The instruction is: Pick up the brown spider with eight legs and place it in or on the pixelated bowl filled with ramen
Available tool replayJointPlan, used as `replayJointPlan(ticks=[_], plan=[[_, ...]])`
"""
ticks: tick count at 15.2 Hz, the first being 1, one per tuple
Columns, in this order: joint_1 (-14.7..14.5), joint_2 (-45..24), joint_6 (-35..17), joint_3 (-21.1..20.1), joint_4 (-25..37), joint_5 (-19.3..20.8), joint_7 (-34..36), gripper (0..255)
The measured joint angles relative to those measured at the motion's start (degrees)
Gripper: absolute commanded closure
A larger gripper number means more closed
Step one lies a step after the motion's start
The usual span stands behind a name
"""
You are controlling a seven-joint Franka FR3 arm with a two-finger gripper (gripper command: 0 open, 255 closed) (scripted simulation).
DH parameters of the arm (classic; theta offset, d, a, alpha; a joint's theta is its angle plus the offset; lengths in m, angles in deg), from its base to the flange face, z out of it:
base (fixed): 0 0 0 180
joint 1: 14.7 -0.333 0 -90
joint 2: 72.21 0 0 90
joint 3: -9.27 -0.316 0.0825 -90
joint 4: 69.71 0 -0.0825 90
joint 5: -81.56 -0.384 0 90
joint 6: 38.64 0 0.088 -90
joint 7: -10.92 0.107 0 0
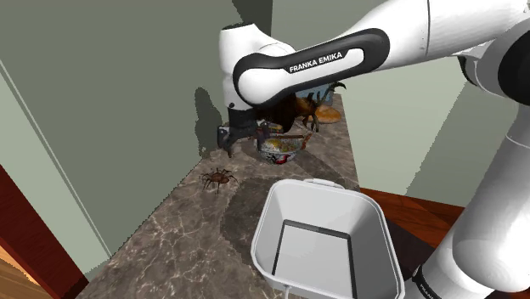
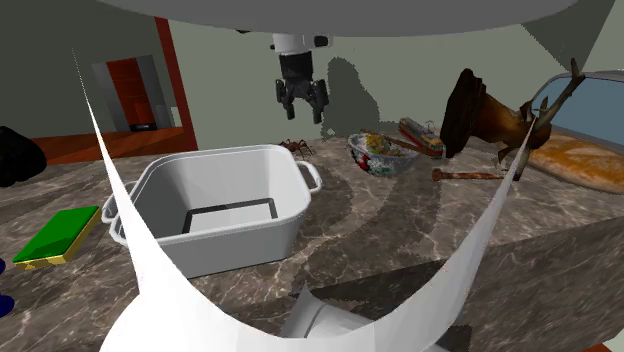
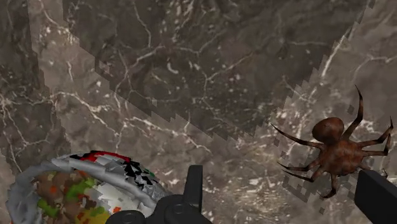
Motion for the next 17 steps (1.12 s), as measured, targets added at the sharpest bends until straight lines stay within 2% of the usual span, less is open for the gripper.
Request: replayJointPlan(ticks=[5,9,12,17], plan=[[-3.7,-12.6,1.8,0.4,12.1,6.3,7.0,0],[-7.9,-23.3,5.0,2.0,24.8,10.4,10.5,0],[-8.3,-25.3,4.4,2.5,26.1,11.1,11.0,0],[-8.0,-26.2,1.2,2.9,23.6,11.7,11.5,0]])
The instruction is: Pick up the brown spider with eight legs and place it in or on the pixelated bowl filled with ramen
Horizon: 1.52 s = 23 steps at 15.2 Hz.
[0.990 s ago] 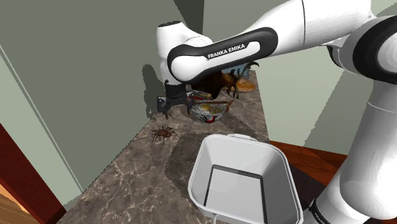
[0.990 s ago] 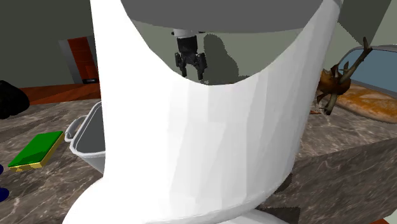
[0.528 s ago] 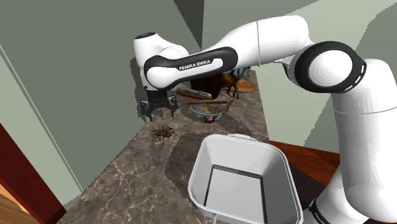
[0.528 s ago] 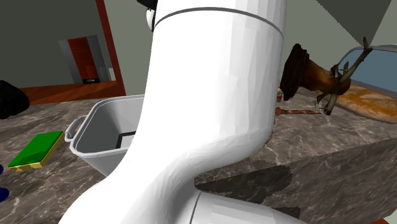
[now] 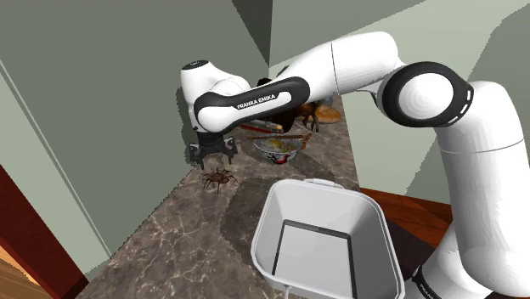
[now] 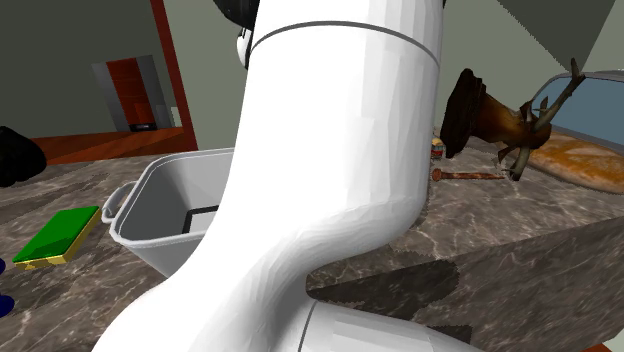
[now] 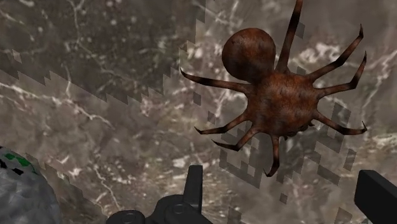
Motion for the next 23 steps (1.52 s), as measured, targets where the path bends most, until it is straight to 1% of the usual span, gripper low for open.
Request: replayJointPlan(ticks=[6,7,17,23], plan=[[0.0,-0.1,-0.4,0.0,-0.3,0.1,0.1,0],[0.0,-0.1,-0.4,0.0,-0.3,0.1,0.1,255],[0.0,-0.1,-0.4,0.0,-0.3,0.1,0.1,255],[-0.1,1.0,2.7,-0.3,1.8,-0.6,-0.6,255]])
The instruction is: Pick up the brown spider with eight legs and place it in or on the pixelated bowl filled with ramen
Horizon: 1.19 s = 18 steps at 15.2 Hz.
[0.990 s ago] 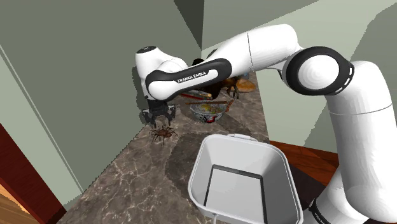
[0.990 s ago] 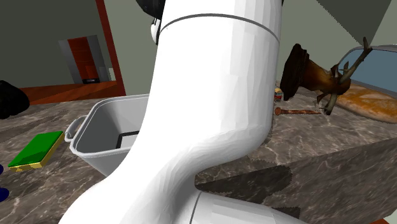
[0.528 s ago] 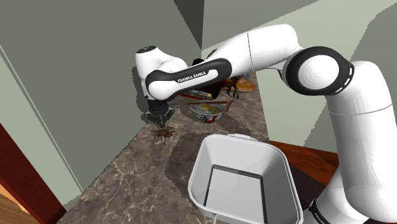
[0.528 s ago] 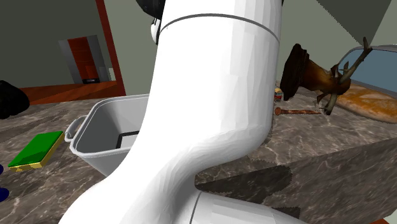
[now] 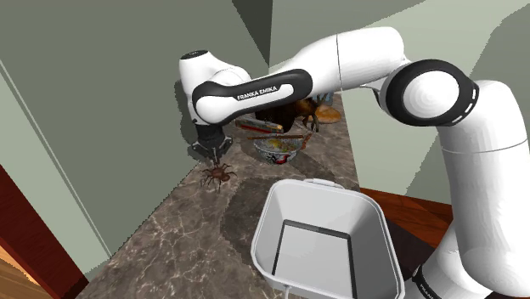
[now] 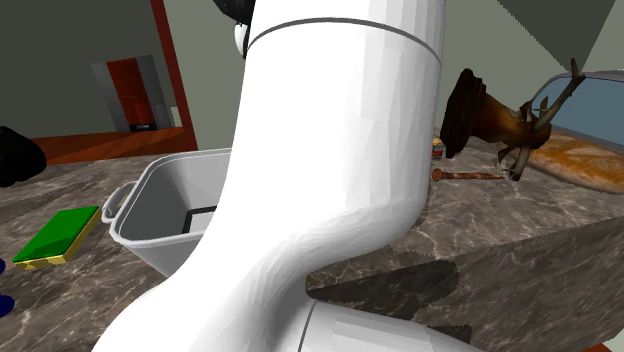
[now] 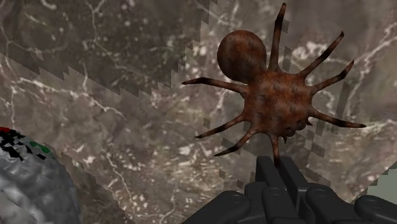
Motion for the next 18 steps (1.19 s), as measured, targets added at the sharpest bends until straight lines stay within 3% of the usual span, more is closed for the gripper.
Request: replayJointPlan(ticks=[18], plan=[[-1.9,0.1,13.4,-0.4,13.8,-0.8,-2.8,255]])
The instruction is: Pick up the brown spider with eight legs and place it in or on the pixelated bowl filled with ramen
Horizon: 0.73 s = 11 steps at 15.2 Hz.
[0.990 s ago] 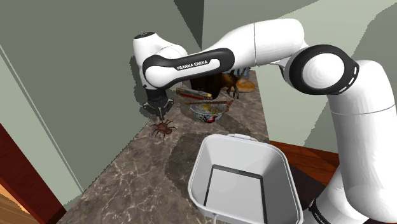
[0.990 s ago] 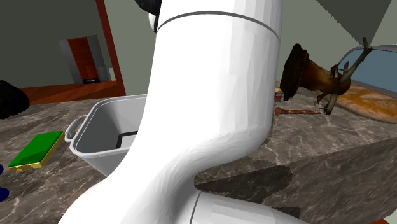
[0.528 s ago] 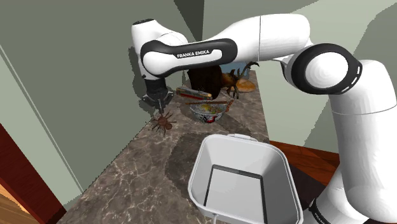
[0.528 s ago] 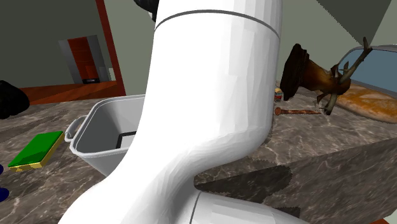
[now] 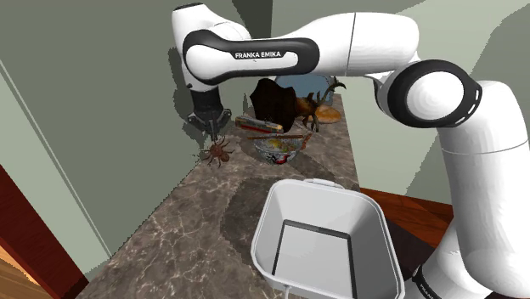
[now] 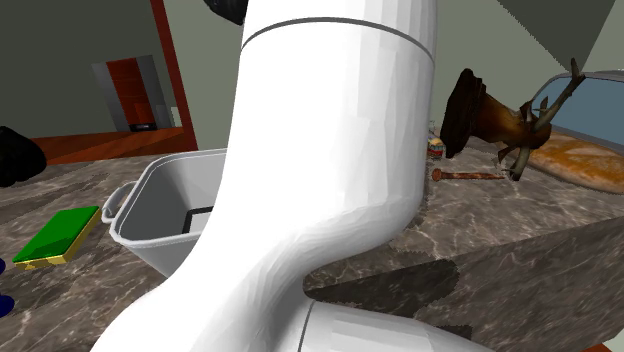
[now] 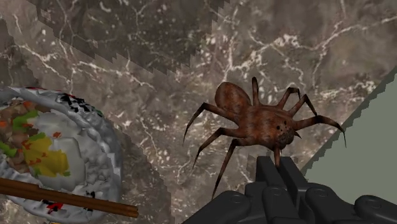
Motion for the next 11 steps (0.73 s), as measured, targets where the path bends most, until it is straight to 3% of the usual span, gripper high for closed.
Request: replayJointPlan(ticks=[9,11], plan=[[-2.4,-2.6,8.3,0.3,11.2,0.7,-1.5,255],[-0.4,-0.7,7.3,0.3,8.5,0.1,-2.8,255]])
